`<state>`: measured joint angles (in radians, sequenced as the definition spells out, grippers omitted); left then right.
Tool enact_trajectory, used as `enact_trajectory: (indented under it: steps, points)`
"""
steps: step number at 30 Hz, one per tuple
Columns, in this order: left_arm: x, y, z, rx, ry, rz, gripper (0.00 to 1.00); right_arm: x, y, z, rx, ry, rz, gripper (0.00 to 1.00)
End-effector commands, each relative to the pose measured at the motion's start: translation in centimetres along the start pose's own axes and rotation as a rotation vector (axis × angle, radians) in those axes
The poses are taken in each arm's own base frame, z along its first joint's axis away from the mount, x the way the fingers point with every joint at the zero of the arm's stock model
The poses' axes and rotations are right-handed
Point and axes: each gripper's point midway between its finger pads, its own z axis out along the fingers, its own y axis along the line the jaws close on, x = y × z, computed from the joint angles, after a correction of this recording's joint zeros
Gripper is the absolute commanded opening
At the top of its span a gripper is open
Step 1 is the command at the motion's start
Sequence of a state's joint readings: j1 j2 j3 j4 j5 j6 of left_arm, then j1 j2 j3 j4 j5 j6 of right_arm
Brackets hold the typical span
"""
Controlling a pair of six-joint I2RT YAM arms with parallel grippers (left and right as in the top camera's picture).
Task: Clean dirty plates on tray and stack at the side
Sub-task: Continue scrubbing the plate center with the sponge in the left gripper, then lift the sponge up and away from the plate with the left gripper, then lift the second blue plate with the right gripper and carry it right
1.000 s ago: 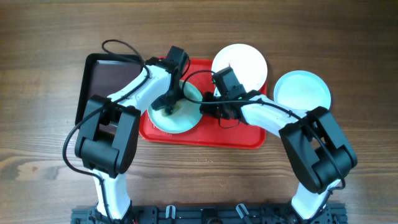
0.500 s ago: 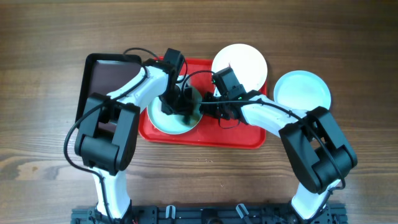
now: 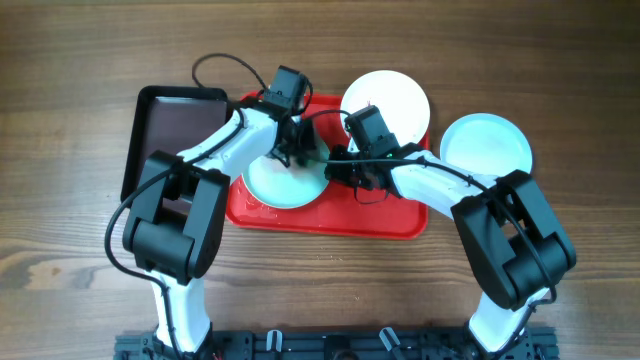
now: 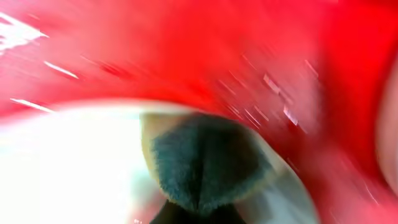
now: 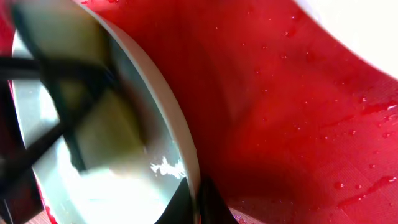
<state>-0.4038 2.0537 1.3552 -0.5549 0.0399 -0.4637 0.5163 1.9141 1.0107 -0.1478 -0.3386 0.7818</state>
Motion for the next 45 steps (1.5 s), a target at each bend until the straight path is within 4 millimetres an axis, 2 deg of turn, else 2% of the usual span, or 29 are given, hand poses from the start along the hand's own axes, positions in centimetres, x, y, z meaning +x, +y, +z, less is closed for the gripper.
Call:
enact_trajectory:
  steps: [1, 3, 7, 9, 11, 14, 17, 20, 21, 24, 28, 30, 35, 39, 45]
  points:
    - [0.5, 8.4, 2.9, -0.398, -0.081, -0.067, 0.04, 0.9, -0.6, 0.9, 0.021, 0.032, 0.007, 0.04]
    - [0.7, 8.7, 2.8, -0.41, -0.073, -0.064, 0.04, 0.9, -0.6, 0.9, 0.021, 0.032, 0.007, 0.04]
    - [2.8, 9.3, 1.9, -0.447, 0.023, -0.095, 0.04, 0.9, -0.6, 0.9, 0.021, 0.032, 0.007, 0.04]
    - [3.7, 8.9, 0.7, -0.433, 0.104, -0.098, 0.04, 0.9, -0.6, 0.9, 0.021, 0.032, 0.006, 0.04]
    - [3.5, 8.3, -1.2, -0.418, 0.151, -0.111, 0.04, 0.9, -0.6, 0.9, 0.021, 0.033, 0.005, 0.04]
    - [1.9, 6.6, -3.7, -0.335, 0.172, -0.102, 0.04, 0.9, -0.6, 0.9, 0.021, 0.032, -0.011, 0.04]
    - [-0.6, 3.6, -7.0, -0.154, 0.176, -0.05, 0.04, 0.9, -0.7, 0.9, 0.023, 0.032, -0.019, 0.04]
    - [-3.2, 2.3, -10.3, -0.034, 0.134, -0.057, 0.04, 1.0, -0.8, 0.9, 0.029, 0.036, -0.017, 0.04]
    - [-4.3, 2.4, -11.5, -0.01, 0.109, -0.076, 0.04, 1.0, -0.8, 0.9, 0.032, 0.041, -0.025, 0.04]
    - [-5.8, 3.7, -13.3, 0.003, 0.059, -0.114, 0.04, 1.1, -0.6, 0.4, 0.041, 0.054, -0.046, 0.04]
    - [-6.5, 5.9, -14.0, -0.01, 0.05, -0.166, 0.04, 0.7, -0.4, -1.1, 0.082, 0.049, -0.083, 0.04]
    - [-6.4, 6.7, -14.0, -0.019, 0.062, -0.185, 0.04, 0.1, -0.6, -2.6, 0.134, 0.014, -0.11, 0.04]
    - [-6.1, 6.7, -14.0, -0.023, 0.073, -0.184, 0.04, -1.3, -1.3, -6.8, 0.256, -0.095, -0.181, 0.04]
    - [-5.8, 6.4, -13.8, -0.023, 0.079, -0.177, 0.04, -2.6, -1.6, -11.8, 0.388, -0.236, -0.255, 0.04]
    - [-5.2, 6.4, -13.2, -0.03, 0.1, -0.188, 0.04, -3.4, -0.4, -18.6, 0.581, -0.488, -0.39, 0.04]
